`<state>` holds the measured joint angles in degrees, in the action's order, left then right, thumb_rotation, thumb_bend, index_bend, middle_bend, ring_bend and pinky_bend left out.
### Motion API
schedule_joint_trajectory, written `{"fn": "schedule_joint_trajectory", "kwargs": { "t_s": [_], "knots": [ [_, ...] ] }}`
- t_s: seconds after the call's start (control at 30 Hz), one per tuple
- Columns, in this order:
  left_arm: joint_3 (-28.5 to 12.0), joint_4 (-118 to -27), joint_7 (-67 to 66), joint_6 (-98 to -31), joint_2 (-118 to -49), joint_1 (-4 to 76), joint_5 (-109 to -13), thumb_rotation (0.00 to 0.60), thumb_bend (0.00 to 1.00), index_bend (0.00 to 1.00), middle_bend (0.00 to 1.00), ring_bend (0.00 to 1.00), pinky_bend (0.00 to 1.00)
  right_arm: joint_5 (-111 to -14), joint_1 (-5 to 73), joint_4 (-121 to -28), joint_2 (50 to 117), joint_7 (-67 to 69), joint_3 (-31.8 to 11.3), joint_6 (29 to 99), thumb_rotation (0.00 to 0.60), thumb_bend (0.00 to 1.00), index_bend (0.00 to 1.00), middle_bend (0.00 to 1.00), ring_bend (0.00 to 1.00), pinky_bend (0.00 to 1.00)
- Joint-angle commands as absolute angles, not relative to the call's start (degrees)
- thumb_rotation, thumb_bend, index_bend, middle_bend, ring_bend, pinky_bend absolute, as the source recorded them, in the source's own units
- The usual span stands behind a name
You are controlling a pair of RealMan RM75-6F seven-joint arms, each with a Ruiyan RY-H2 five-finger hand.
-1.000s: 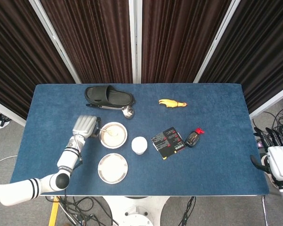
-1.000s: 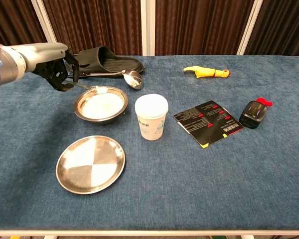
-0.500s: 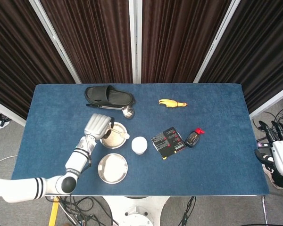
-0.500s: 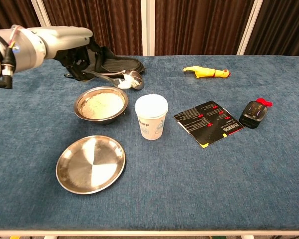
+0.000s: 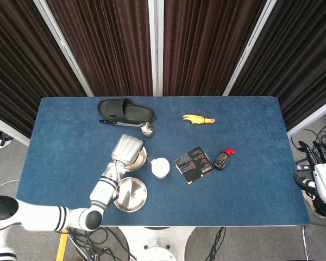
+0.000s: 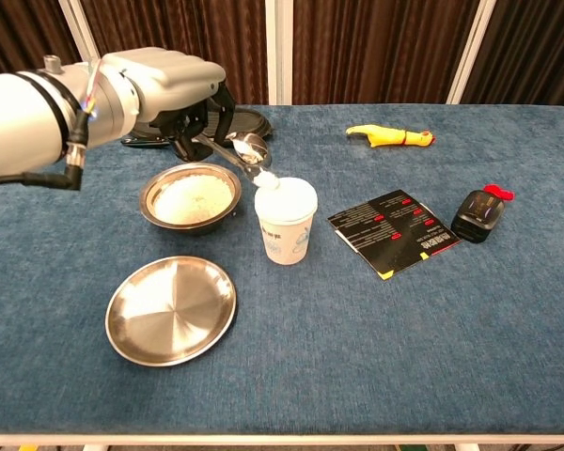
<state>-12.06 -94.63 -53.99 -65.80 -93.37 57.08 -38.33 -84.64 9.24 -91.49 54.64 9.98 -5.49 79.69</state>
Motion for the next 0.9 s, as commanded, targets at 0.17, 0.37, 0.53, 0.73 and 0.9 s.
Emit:
{"fn": "schedule_joint_trajectory", "kwargs": {
  "t_s": [0.17,0.37,0.53,0.73,0.9],
  "knots": [
    [-7.6,-91.5,-62.4,-73.3,-98.6,58.8,-44.4,0.6,0.51,0.62,0.94,0.94,1.0,-84.8,8.9,-91.1,54.9,10.5,-5.3,80.1,0.6,0.23,0.05,0.21,0.0,0.04],
    [-4.6,-88.7,-66.7,-78.1,-101.6,58.3,-51.4,0.6,0.51,0.62,0.94,0.94,1.0,-84.8,8.5,-91.0,54.8,10.9,-5.2,80.5,0.6,0.24,0.05,0.21,0.0,0.04],
    [-2.0,-87.1,-70.9,-79.9,-103.1,58.0,-56.8,0.6,0.51,0.62,0.94,0.95,1.0,-84.9,8.3,-91.0,54.9,11.0,-5.1,80.7,0.6,0.23,0.05,0.21,0.0,0.04],
    [0.2,-81.7,-75.0,-81.2,-105.3,57.9,-64.2,0.6,0.51,0.62,0.94,0.94,1.0,-85.2,8.2,-91.4,54.8,10.9,-5.1,81.1,0.6,0.23,0.05,0.21,0.0,0.04],
    [0.9,-79.9,-77.5,-80.9,-105.3,57.5,-68.2,0.6,0.52,0.62,0.94,0.95,1.0,-85.3,7.9,-91.8,54.5,10.8,-5.0,81.5,0.6,0.23,0.05,0.21,0.0,0.04]
  ]
}}
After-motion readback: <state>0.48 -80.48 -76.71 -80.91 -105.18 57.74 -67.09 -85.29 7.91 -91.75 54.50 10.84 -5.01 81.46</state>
